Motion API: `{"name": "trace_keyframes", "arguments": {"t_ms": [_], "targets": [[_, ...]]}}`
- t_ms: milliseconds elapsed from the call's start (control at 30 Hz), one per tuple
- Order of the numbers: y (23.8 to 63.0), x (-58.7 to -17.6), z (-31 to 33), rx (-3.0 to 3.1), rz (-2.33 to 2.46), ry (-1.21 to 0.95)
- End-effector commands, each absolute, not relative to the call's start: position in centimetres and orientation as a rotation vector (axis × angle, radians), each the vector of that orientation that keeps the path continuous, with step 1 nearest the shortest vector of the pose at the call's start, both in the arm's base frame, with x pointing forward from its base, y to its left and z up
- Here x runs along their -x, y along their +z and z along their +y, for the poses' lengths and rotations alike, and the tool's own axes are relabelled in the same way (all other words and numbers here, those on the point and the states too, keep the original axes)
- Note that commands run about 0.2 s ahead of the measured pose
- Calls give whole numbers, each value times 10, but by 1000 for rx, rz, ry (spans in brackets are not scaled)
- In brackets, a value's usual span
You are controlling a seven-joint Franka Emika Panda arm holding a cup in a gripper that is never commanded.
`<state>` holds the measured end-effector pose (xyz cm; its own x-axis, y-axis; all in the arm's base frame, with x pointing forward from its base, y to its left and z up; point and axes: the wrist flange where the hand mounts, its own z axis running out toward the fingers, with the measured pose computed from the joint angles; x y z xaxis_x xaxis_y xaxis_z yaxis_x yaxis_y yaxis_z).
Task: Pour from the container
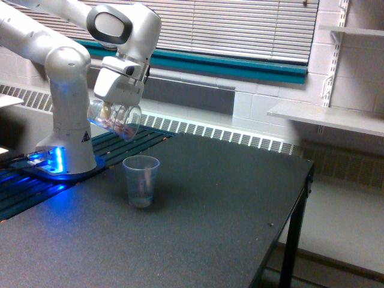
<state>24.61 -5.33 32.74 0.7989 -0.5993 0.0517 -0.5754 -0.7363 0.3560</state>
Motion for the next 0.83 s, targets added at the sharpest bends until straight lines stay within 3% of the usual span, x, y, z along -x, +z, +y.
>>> {"name": "trace_keyframes", "arguments": {"t_ms": [33,833], "targets": [[317,-240,-46,-2606,-859,-122],[321,-252,-39,-2623,-849,-92]]}}
